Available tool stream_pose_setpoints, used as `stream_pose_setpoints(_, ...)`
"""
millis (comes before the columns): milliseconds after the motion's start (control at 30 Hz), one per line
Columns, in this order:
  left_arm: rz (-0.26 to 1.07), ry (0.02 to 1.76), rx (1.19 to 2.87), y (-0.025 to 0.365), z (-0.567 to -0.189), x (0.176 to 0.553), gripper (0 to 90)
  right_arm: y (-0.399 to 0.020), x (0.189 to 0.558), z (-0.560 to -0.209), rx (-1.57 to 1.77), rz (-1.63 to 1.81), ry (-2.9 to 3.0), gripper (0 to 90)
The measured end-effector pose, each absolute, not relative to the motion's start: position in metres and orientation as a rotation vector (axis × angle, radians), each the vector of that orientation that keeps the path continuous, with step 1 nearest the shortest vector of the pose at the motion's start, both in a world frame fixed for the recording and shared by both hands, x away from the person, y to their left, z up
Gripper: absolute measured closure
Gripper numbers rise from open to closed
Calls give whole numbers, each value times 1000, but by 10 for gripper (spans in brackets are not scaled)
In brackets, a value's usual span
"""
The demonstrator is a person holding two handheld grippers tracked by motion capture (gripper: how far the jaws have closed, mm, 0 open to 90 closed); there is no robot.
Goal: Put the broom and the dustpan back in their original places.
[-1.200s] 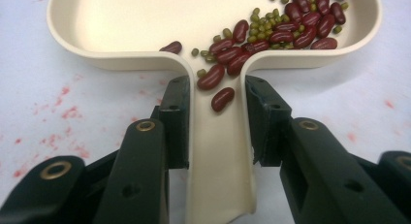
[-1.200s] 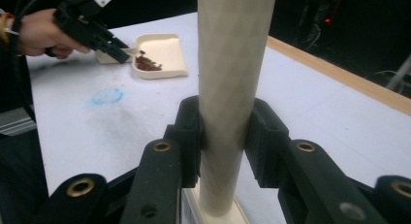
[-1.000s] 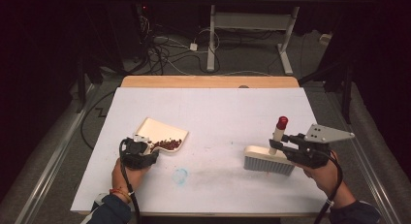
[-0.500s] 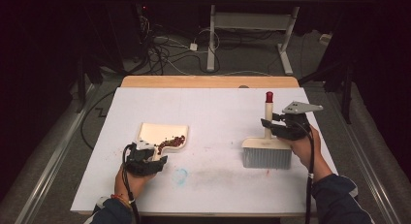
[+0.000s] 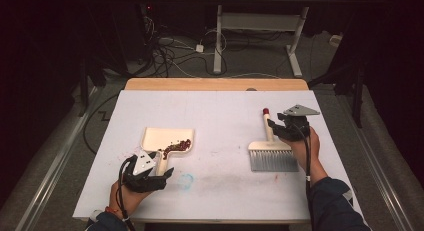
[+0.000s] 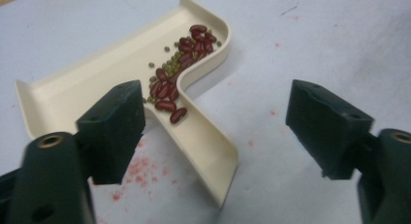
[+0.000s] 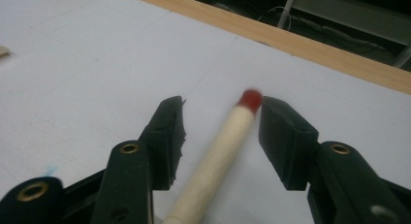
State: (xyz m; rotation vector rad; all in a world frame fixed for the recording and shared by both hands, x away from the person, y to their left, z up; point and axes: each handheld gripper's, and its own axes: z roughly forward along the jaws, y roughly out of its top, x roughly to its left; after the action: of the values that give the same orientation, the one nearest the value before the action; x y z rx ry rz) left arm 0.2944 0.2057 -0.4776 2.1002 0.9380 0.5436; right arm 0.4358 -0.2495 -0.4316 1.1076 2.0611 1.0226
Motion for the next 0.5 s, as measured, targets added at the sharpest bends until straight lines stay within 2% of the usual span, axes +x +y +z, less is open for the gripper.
stream_pose_setpoints(133, 539, 914, 2116, 210, -478, 291, 195, -251, 433, -431, 1116, 1080, 2052, 474)
stream_pose_setpoints(300, 552, 875, 2118, 207, -476, 288, 185, -250, 429, -428, 1095, 1132, 2012, 324)
stream_pose_setpoints(500, 544, 880, 2143, 203, -480, 290, 190, -247, 424, -422, 1062, 1169, 1975, 237)
